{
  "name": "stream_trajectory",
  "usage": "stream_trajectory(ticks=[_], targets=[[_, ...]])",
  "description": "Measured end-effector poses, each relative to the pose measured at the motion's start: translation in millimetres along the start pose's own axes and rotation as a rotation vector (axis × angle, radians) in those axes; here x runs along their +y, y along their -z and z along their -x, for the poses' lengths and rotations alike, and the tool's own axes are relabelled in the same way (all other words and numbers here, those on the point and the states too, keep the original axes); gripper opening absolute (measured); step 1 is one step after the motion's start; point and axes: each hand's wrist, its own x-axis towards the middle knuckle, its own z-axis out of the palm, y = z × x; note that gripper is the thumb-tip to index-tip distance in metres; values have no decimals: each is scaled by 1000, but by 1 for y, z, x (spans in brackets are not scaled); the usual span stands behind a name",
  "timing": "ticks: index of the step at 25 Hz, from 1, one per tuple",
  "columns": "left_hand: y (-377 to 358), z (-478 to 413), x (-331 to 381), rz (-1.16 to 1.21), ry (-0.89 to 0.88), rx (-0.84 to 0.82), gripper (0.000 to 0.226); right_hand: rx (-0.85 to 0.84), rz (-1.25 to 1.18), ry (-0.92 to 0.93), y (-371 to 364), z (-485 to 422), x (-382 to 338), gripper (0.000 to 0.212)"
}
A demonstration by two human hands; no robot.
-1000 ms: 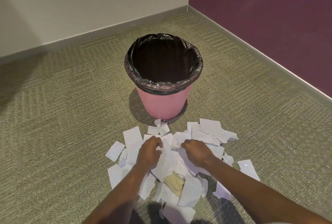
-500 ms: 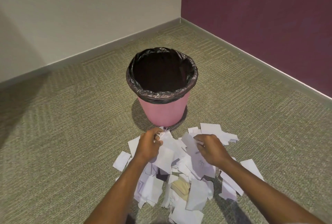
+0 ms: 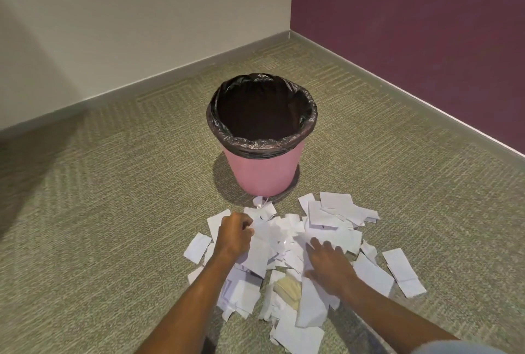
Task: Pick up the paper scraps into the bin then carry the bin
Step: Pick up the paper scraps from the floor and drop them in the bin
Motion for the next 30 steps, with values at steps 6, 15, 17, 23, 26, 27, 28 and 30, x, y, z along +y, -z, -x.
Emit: stream_trajectory(ticks=[6, 15, 17, 23, 26, 27, 28, 30], targets=[[0, 9, 4, 97, 47, 1, 38, -65, 60, -12, 4, -8, 1, 37], [102, 20, 86, 248, -125, 51, 8, 152, -509, -41, 154, 28, 22, 18], [146, 23, 110, 372, -150, 105, 11, 243, -709, 14, 211, 45, 34, 20], [236, -41, 157, 858, -99, 454, 19, 480, -1197, 36, 330, 25, 55, 3], [216, -88, 169, 816, -13, 432, 17, 526, -1339, -61, 343, -25, 46, 13], [205, -98, 168, 796, 21, 414, 18, 504, -1364, -85, 343, -40, 42, 10], [194, -107, 165, 768, 52, 409, 17, 480, -1379, -102, 341, -51, 38, 6], [179, -117, 162, 678, 85, 439, 9, 423, -1369, -113, 335, -67, 38, 6]])
